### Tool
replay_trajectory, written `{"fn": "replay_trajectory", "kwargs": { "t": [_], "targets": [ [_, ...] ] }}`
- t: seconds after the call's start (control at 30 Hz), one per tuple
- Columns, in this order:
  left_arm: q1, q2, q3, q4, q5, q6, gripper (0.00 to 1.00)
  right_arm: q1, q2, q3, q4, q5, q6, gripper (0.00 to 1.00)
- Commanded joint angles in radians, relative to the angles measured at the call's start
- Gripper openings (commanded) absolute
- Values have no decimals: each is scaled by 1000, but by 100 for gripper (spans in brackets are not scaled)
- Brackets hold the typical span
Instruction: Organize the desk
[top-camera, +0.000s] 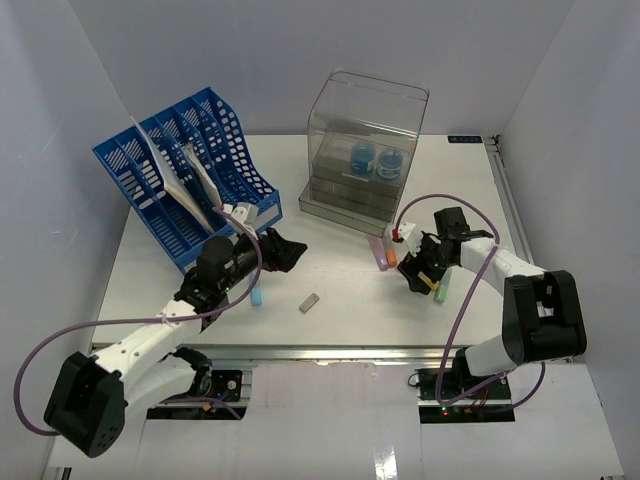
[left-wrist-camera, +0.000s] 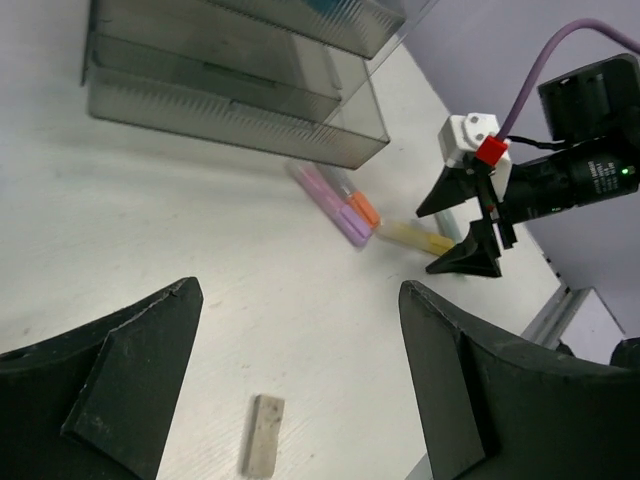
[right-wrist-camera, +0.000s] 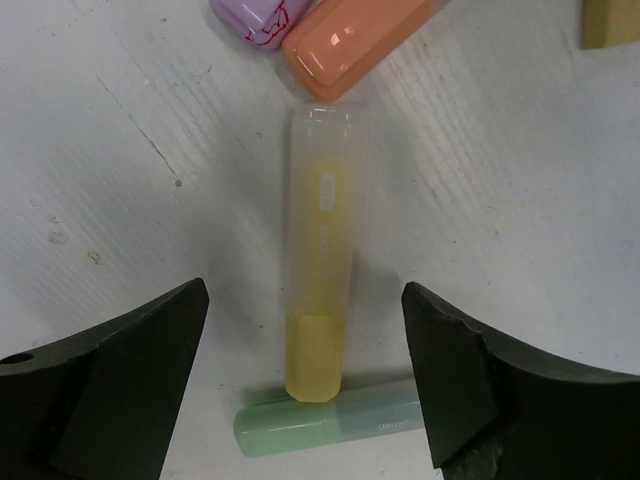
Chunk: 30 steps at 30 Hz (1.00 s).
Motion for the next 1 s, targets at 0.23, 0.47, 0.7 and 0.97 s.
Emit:
{"fn": "replay_trajectory", "kwargs": {
  "t": [0.23,0.47,0.7,0.97],
  "targets": [
    [4,-232,-123,-369,-305,-65,90,15,41,-22,-7,-36,-28,36],
    [4,-209,-119,-481,-436,-118,90,15,0,-19,-62,-54,-64,8],
    [4,-179,-92,-538,-561,-111,90,20,-171,83,-208,-188,-158,8],
    [4,-40,-37,-547,-596,-118,90,198,-105,337,-113,-133,-11,8]
  ]
}}
